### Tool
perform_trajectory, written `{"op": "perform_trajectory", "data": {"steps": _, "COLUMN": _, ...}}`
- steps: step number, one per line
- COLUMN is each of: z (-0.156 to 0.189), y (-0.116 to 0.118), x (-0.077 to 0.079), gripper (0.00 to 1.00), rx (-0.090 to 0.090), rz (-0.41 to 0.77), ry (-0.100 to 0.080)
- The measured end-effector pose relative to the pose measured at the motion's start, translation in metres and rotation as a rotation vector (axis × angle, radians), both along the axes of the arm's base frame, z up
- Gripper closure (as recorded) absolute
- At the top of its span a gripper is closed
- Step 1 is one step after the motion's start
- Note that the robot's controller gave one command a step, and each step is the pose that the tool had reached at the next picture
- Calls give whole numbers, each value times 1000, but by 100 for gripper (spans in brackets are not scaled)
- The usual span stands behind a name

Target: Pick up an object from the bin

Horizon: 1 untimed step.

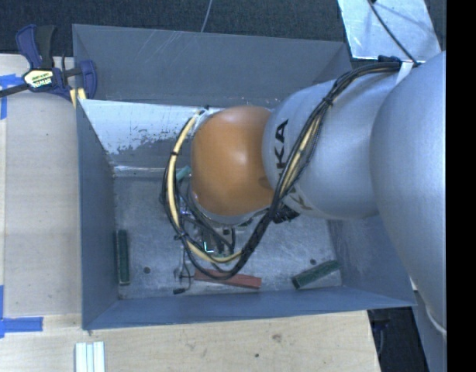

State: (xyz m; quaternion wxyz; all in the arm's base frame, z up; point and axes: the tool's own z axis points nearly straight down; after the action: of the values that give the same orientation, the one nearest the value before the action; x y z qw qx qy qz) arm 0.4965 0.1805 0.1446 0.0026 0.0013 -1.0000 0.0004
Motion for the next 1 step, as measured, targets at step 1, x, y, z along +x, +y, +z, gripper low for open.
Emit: {"op": "perform_trajectory", "data": {"steps": 1, "z": 4, "y": -1, "x": 2, "gripper": 0, "rx": 2, "rz": -3, "ry": -7}}
